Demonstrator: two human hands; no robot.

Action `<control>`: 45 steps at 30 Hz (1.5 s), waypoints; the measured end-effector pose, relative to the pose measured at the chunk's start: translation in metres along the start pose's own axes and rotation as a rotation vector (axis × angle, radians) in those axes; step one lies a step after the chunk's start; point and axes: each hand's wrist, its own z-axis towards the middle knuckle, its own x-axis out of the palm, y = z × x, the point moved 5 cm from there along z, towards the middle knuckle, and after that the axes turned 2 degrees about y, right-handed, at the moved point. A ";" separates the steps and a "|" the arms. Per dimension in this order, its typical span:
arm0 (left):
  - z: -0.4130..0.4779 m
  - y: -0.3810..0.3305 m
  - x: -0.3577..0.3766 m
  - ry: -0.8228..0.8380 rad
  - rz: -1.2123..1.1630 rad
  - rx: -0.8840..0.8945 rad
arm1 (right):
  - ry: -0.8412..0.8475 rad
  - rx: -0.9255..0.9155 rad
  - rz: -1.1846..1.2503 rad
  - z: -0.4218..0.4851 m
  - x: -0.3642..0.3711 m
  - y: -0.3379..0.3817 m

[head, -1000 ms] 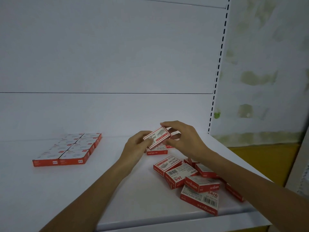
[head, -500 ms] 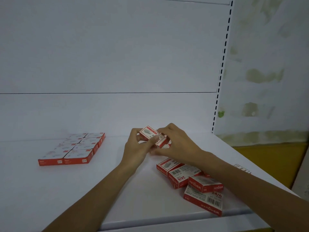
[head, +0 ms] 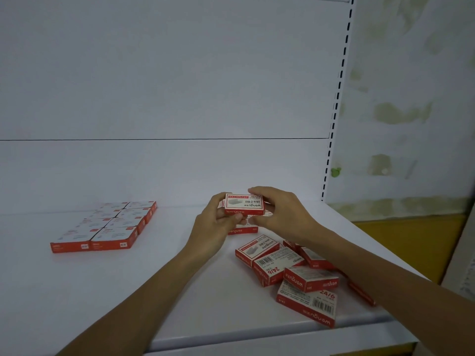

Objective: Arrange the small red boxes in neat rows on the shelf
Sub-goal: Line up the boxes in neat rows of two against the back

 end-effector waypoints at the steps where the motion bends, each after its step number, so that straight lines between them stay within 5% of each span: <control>1: -0.001 0.000 0.001 0.005 0.019 0.005 | 0.003 -0.009 -0.001 -0.001 -0.001 0.000; 10: -0.006 0.003 0.011 0.120 0.319 -0.009 | 0.092 -0.103 -0.222 0.000 -0.007 -0.020; 15: -0.008 0.010 0.016 0.226 0.473 -0.020 | 0.040 0.152 -0.271 0.003 -0.026 -0.058; 21: -0.009 0.006 0.017 0.236 0.377 -0.001 | 0.424 0.399 -0.325 0.001 -0.017 -0.086; 36: -0.015 0.002 0.022 0.391 0.398 -0.076 | 0.196 0.325 -0.330 0.013 -0.002 -0.075; 40: -0.015 0.004 0.018 0.335 0.375 -0.062 | 0.263 0.289 -0.359 0.011 0.000 -0.074; 45: -0.009 0.006 0.009 0.173 0.410 -0.002 | 0.139 0.128 -0.240 0.010 -0.008 -0.054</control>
